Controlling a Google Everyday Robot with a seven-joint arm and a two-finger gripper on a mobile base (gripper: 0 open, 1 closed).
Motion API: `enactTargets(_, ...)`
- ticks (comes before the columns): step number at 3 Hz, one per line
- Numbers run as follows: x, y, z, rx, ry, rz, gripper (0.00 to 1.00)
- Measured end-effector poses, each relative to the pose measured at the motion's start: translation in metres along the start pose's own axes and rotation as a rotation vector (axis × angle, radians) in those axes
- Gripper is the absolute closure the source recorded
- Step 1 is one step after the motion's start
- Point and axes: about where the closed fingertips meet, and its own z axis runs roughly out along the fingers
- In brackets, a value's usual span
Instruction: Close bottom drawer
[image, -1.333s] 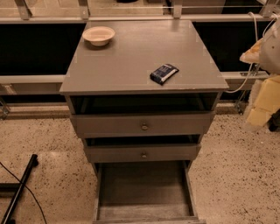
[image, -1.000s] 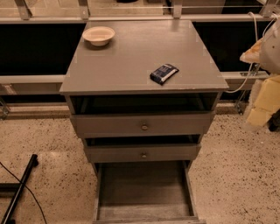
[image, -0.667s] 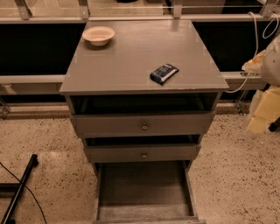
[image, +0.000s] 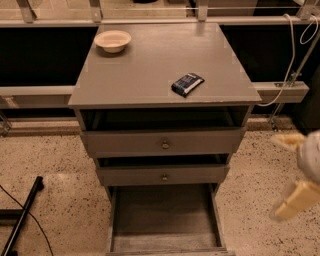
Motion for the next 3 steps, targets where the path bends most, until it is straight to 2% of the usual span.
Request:
enactTargets(1, 0.038, 0.027, 0.025, -0.013, -0.006, 0.05, 0.0)
enactTargets(2, 0.029, 0.027, 0.033, 0.005, 0.019, 0.017, 0.0)
enactTargets(3, 0.063, 0.036, 0.094, -0.002, -0.065, 0.032, 0.0)
